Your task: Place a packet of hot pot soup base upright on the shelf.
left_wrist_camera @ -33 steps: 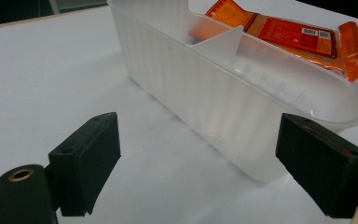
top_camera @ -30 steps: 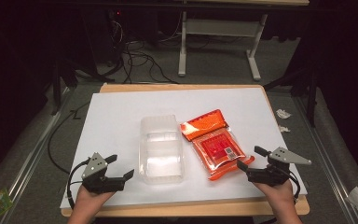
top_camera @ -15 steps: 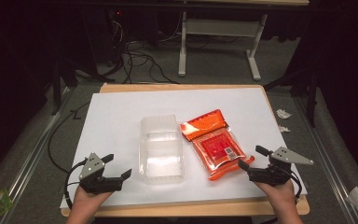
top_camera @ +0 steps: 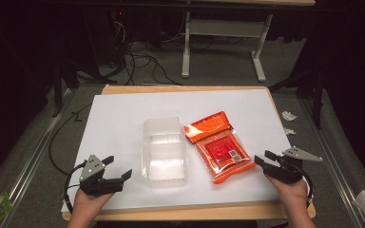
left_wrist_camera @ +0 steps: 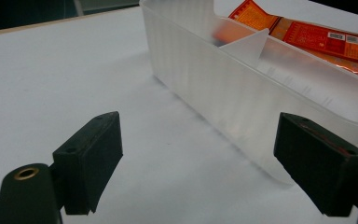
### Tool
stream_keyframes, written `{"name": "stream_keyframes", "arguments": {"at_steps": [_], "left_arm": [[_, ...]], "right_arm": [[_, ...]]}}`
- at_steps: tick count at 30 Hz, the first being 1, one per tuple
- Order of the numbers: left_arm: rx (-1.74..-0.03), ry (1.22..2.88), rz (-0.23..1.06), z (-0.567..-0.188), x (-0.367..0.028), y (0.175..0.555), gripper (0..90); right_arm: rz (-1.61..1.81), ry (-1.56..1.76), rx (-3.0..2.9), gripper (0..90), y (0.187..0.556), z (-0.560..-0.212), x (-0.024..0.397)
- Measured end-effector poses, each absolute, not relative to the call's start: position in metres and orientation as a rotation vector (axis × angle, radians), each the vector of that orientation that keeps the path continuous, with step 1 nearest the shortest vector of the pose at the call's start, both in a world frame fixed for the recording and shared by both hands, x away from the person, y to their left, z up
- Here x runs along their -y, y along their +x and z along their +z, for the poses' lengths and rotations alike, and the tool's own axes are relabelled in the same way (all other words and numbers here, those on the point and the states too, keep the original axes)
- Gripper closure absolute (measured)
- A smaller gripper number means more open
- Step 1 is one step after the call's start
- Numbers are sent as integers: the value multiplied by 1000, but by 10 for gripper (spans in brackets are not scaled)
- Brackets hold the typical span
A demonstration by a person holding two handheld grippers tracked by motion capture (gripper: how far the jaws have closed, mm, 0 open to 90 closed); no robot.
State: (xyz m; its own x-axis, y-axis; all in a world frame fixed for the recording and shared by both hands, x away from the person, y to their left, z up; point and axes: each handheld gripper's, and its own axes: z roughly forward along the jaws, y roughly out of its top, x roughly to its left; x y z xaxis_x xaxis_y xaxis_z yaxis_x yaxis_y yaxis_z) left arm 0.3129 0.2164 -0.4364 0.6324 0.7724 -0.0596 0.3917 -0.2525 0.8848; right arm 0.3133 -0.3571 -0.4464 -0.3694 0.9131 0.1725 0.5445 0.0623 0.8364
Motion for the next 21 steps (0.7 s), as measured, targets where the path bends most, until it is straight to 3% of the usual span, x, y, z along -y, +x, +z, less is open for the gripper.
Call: {"name": "stream_keyframes", "arguments": {"at_steps": [5,7,8,10,21], "left_arm": [[-919,1882,493,-437,-215,313,159],[-914,1882,494,-437,-215,312,159],[-914,1882,494,-437,-215,312,159],[-908,1883,494,-437,-214,311,159],[-896,1892,492,-436,-215,310,159]], "right_arm": [[1160,1555,-1990,633,330,-461,360],[1121,1552,-2016,788,334,-465,358],[1121,1552,-2016,788,334,-465,358],[1107,1525,-2047,900,332,-465,355],[1079,1459,-2127,900,296,-461,338]]}}
